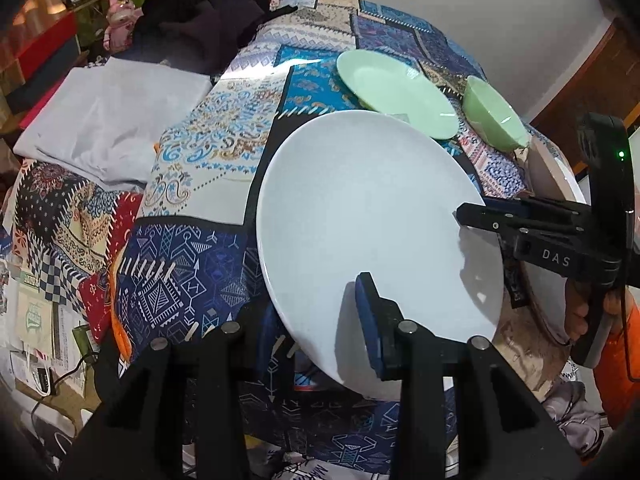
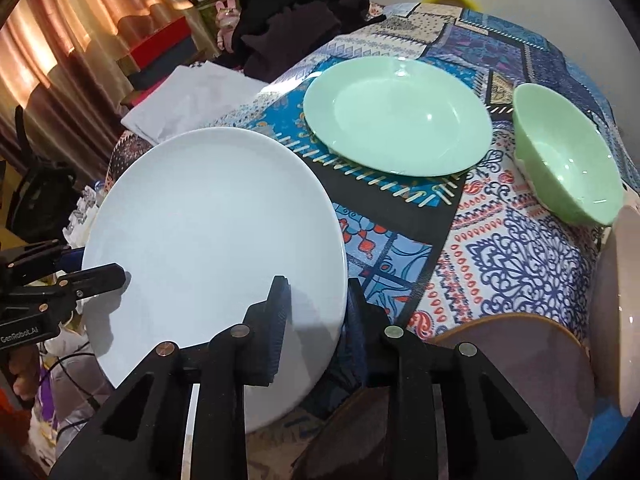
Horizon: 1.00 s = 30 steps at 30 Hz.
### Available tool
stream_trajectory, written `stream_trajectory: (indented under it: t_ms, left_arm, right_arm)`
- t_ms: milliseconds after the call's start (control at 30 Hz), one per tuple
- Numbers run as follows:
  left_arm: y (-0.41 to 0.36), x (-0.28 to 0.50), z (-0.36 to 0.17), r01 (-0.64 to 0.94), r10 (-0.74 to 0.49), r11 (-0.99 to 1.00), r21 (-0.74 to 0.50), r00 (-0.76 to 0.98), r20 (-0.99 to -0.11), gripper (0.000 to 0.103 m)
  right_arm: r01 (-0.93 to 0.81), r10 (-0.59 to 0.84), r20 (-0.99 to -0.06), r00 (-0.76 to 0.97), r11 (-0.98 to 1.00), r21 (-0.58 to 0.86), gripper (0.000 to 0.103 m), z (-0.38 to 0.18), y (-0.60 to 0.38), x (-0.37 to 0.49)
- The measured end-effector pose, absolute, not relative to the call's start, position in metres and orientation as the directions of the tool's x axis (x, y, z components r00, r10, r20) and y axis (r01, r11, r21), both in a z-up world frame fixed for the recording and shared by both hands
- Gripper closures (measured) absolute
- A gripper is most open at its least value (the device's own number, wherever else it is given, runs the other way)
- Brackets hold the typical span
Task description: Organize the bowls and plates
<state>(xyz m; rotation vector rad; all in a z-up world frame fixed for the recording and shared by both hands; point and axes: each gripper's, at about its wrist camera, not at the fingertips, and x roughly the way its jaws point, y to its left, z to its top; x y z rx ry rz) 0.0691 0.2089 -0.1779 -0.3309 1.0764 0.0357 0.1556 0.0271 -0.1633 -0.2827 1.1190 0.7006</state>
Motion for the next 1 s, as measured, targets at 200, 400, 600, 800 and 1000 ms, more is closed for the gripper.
stream_trajectory:
  t_ms: [200,400,600,800,1000]
  left_arm:
    - [0.202,0.07,-0.166,-0.177,-0.13,0.953,-0.247,0.498,-0.858,0.066]
    - [0.187,0.073,-0.155,-0.153,-0.135,0.957,-0.245,0.515,-0.847,0.066]
    - [0.168,0.075,-0.145,-0.12,-0.147,0.962,-0.247,0.532,-0.834,0.066]
    - [0.144,0.079,-0.136,-0.078,-0.168,0.965,-0.249,0.543,-0.823,0.066]
    - [0.112,0.085,-0.133,-0.024,-0.204,0.966,-0.256,0.532,-0.822,0.066]
  right_arm:
    - [-0.624,0.39,-0.876,0.283,0.769,0.14,0.077,-0.15,0.014,0.152]
    - [-0.598,0.4,-0.858,0.322,0.789,0.143,0.077,-0.136,-0.004,0.148]
    - [-0.566,0.4,-0.845,0.355,0.811,0.145,0.077,-0.126,-0.027,0.143]
    - [-0.521,0.394,-0.83,0.394,0.84,0.151,0.077,-0.118,-0.057,0.136]
    - [-0.467,0.394,-0.82,0.415,0.866,0.18,0.077,-0.116,-0.092,0.127]
